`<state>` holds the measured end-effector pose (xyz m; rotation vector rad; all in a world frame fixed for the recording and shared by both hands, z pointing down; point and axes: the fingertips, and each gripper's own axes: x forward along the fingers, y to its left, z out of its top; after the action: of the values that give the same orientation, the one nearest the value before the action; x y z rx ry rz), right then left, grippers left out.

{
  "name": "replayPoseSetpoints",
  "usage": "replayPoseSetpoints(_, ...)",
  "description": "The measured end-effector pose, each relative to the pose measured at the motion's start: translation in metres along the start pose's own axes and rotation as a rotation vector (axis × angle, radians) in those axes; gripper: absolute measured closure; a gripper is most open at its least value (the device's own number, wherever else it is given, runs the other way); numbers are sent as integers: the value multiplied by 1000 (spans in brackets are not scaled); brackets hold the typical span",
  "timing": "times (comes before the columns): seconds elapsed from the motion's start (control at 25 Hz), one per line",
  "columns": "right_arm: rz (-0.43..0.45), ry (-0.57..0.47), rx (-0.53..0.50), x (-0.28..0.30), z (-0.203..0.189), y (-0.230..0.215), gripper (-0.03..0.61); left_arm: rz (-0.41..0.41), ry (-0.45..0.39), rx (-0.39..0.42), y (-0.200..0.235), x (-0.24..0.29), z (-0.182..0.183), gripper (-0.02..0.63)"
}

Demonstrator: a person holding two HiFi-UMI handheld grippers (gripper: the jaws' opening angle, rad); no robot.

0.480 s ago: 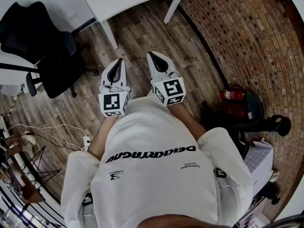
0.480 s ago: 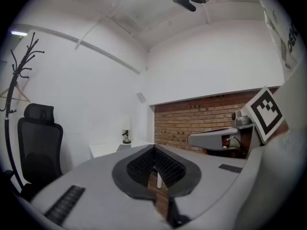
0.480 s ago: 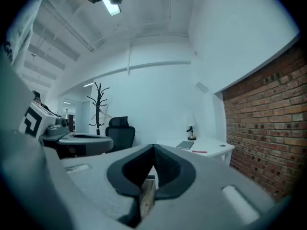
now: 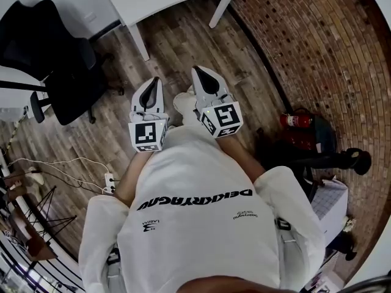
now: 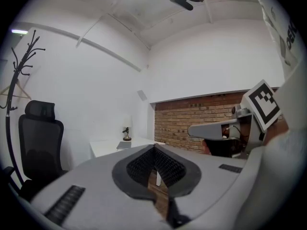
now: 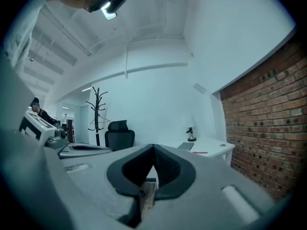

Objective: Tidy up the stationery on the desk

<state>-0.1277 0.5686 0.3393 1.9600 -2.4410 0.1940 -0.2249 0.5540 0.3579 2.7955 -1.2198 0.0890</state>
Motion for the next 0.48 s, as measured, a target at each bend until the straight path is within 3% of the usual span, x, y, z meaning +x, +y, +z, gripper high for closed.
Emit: replayPoseSetpoints(0.48, -24, 11, 11, 65, -7, -53, 578, 26, 33, 10, 34, 74, -7, 617)
